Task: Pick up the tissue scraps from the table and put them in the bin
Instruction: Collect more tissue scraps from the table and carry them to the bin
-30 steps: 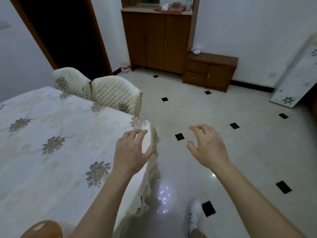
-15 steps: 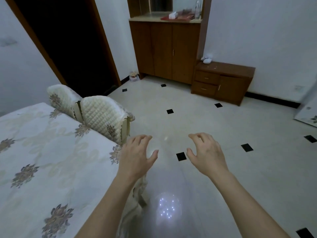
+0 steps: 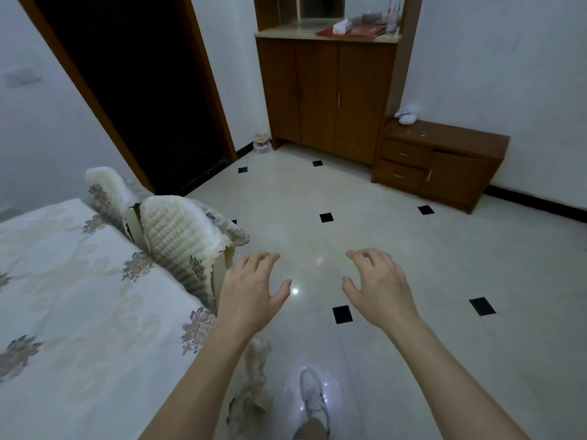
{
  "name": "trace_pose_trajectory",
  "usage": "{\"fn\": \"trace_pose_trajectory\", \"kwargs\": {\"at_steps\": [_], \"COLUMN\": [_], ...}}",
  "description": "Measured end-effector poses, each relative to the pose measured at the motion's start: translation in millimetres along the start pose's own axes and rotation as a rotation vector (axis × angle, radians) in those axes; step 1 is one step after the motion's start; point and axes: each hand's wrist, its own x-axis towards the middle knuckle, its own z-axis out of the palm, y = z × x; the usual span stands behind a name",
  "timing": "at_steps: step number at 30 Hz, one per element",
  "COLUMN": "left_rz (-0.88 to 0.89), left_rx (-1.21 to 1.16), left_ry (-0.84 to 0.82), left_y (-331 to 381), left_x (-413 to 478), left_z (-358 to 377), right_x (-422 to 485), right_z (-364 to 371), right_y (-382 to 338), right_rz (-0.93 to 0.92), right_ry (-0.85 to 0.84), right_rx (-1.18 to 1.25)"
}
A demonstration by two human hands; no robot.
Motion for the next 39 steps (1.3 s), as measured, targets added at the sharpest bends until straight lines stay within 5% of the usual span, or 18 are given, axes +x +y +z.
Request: {"fn": "trace_pose_trajectory", "kwargs": {"at_steps": [27, 39], "left_rz": [-0.214, -0.405], "left_rx": [-0.007, 0.095], "left_ry": [0.076, 0.116], "left_y": [-166, -239], "left_x": [380, 569], "left_z": [81, 127], "right_x": [452, 693], "right_z": [145, 213], "right_y": [-22, -31], "right_rz": [-0.184, -0.428], "right_ry": [-0.135, -0.225], "right_rx": [0.082, 0.113]}}
